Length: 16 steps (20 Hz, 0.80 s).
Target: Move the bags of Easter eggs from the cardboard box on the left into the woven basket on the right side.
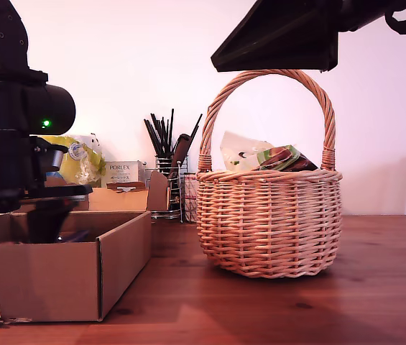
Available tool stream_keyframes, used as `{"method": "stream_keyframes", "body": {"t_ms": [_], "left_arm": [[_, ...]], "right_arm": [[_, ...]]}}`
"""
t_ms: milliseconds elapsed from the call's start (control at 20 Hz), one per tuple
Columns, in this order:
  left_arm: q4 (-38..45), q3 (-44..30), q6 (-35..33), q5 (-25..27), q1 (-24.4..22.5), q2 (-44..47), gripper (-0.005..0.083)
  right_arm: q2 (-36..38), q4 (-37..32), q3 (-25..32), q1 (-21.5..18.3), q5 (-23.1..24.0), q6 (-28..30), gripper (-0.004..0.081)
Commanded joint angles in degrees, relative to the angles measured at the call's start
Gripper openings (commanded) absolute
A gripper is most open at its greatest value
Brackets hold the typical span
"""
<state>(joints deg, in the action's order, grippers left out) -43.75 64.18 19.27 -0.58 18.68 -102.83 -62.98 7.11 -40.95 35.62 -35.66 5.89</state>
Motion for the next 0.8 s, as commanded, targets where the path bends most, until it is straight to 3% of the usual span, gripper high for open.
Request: {"method": "stream_keyframes", "body": {"t_ms": [0, 150, 600, 750], "left_arm": [[-0.72, -1.14, -0.26, -0.07, 0.2, -1.79, 0.0188], [-0.85, -0.7, -1.66, -0.09, 0.2, -1.77, 0.0117], [-8.33, 8.17, -3.98, -0.57, 0.2, -1.57, 0.0107], [-10.49, 10.91, -5.2, -1.51, 0.2, -1.09, 0.0055]], "right_arm": [[-0.13, -0.42, -0.17, 0.0, -0.39, 0.11, -0.0013], [-0.13, -0.39, -0.17, 0.0, -0.39, 0.11, -0.0013], [-0.13, -0.07, -0.17, -0.02, -0.37, 0.11, -0.0013], [-0.13, 0.02, -0.17, -0.04, -0.33, 0.17, -0.0013]]}}
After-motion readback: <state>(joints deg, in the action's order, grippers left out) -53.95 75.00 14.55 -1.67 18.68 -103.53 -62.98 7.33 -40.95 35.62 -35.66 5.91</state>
